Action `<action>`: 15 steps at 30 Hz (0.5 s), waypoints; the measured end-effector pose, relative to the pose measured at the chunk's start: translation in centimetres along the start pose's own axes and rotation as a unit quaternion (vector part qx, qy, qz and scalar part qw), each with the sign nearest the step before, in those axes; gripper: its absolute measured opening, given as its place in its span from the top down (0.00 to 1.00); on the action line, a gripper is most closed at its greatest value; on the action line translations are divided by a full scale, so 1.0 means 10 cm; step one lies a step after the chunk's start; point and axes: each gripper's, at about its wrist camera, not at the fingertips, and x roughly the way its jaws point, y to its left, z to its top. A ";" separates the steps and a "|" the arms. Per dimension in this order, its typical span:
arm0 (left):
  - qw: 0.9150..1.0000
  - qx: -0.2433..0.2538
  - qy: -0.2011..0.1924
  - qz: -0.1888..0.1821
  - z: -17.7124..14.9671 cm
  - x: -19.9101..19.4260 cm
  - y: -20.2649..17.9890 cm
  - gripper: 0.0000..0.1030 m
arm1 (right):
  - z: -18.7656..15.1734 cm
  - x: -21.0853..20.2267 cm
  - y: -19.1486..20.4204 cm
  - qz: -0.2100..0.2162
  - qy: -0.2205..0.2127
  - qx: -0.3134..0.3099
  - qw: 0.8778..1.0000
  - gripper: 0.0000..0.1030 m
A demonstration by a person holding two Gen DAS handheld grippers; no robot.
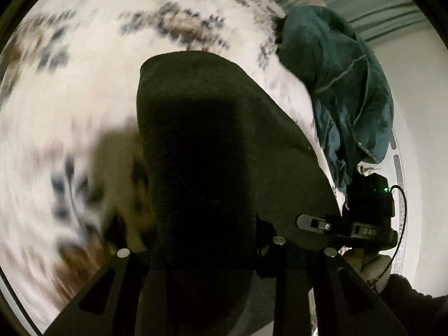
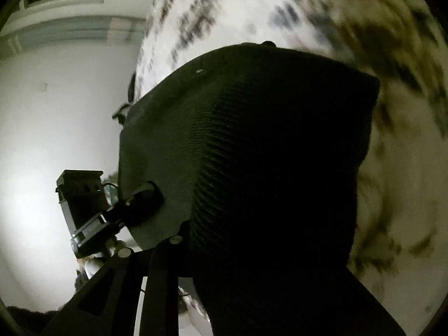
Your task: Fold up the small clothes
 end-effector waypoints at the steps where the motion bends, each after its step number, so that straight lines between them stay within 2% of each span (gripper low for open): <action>1: 1.000 0.005 -0.001 0.000 0.12 0.00 0.00 0.77 | 0.16 -0.01 0.07 0.003 -0.011 0.005 1.000 0.77; 4: 1.000 0.020 -0.006 -0.003 0.66 0.11 0.02 0.77 | 0.57 0.00 0.24 -0.003 -0.037 0.005 0.999 0.77; 10: 0.999 0.051 0.005 0.000 1.77 0.48 0.11 0.76 | 1.68 0.14 0.39 -0.022 -0.075 0.018 0.997 0.77; 12: 0.999 0.047 0.018 0.001 2.05 0.62 0.20 0.72 | 2.02 0.25 0.41 -0.034 -0.076 0.017 0.996 0.77; 13: 0.999 0.035 0.034 0.012 2.21 0.77 0.30 0.67 | 2.24 0.30 0.35 -0.049 -0.072 0.020 0.996 0.76; 15: 0.997 0.001 0.066 0.039 2.39 1.04 0.54 0.64 | 2.41 0.30 0.22 -0.087 -0.066 0.037 0.993 0.68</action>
